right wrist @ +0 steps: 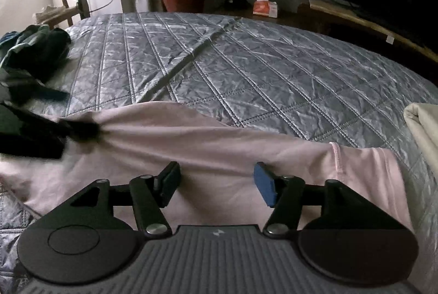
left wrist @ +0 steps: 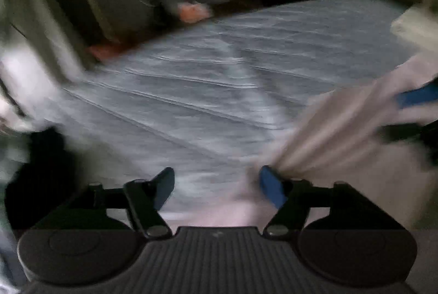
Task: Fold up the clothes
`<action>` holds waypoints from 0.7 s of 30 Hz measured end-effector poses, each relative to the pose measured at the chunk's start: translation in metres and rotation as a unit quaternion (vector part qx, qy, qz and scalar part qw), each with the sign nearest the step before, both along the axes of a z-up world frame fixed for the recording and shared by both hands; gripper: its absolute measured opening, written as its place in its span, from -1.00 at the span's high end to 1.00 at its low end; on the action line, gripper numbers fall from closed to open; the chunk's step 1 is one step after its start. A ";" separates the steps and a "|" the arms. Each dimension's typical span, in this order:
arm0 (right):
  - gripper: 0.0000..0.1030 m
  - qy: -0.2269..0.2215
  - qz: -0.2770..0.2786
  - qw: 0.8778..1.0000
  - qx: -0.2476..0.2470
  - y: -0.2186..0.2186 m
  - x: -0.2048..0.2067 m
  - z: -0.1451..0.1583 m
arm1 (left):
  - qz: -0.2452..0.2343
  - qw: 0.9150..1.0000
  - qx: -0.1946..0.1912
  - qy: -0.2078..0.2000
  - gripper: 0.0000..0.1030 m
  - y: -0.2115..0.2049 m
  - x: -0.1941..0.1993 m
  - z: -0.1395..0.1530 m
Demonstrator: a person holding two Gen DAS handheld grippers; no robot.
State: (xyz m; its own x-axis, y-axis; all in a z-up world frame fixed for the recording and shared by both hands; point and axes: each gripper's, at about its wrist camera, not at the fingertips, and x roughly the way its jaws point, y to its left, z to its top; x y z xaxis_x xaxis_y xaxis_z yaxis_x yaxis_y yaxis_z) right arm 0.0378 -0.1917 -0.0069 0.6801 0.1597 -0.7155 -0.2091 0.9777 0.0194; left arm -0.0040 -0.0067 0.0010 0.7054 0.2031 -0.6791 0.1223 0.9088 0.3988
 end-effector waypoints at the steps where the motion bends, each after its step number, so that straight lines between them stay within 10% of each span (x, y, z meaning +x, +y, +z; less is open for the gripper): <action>1: -0.34 0.000 0.001 1.000 0.000 0.001 0.000 0.000 | 0.029 0.999 0.018 0.000 0.40 0.012 0.006 -0.003; 5: -0.43 -0.002 0.007 1.000 0.000 0.001 0.000 -0.002 | 0.110 0.994 0.014 -0.018 0.38 0.055 0.012 0.011; 14: -0.55 -0.006 0.013 1.000 0.000 0.003 0.000 -0.004 | -0.092 0.995 0.022 -0.036 0.17 -0.031 -0.042 0.012; 19: -0.55 -0.008 0.016 1.000 0.000 0.002 -0.001 -0.004 | -0.074 0.995 0.067 -0.018 -0.23 -0.014 -0.039 -0.007; 21: -0.55 -0.009 0.017 1.000 0.001 0.001 -0.001 -0.005 | -0.025 0.995 0.101 -0.002 0.17 0.011 -0.023 -0.011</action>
